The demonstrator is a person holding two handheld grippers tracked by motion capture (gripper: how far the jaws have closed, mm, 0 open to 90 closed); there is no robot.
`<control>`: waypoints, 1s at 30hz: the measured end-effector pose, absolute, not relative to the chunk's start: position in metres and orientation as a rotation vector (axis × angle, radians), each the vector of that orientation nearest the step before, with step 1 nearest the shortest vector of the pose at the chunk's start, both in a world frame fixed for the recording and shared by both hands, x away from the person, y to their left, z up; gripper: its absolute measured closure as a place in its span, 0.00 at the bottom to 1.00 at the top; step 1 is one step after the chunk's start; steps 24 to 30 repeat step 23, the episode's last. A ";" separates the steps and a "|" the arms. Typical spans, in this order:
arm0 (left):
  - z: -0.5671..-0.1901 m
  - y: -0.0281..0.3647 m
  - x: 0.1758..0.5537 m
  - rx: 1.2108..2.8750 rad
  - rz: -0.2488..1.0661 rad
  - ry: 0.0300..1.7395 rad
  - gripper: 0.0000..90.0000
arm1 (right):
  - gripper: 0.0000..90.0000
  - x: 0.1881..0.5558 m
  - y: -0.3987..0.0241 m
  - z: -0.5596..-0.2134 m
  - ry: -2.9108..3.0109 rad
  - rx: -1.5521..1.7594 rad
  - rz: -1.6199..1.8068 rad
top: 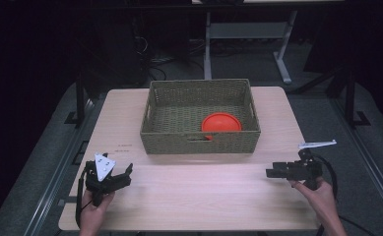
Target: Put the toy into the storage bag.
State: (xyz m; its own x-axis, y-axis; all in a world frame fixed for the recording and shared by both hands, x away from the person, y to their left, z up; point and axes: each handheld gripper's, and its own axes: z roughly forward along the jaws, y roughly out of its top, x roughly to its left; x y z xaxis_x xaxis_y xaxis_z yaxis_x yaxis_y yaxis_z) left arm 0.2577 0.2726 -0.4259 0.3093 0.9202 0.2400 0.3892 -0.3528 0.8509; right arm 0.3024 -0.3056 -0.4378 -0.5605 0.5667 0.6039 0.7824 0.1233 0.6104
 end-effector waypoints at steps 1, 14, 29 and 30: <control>-0.426 0.273 0.258 1.889 0.984 1.162 0.14 | 0.23 0.301 -0.306 -0.439 -2.175 -1.332 -1.420; -0.426 0.272 0.257 1.893 0.981 1.162 0.14 | 0.23 0.277 -0.306 -0.448 -2.154 -1.318 -1.475; -0.425 0.271 0.258 1.904 0.983 1.145 0.14 | 0.22 0.252 -0.302 -0.451 -2.175 -1.347 -1.543; -0.425 0.271 0.258 1.904 0.983 1.145 0.14 | 0.22 0.252 -0.302 -0.451 -2.175 -1.347 -1.543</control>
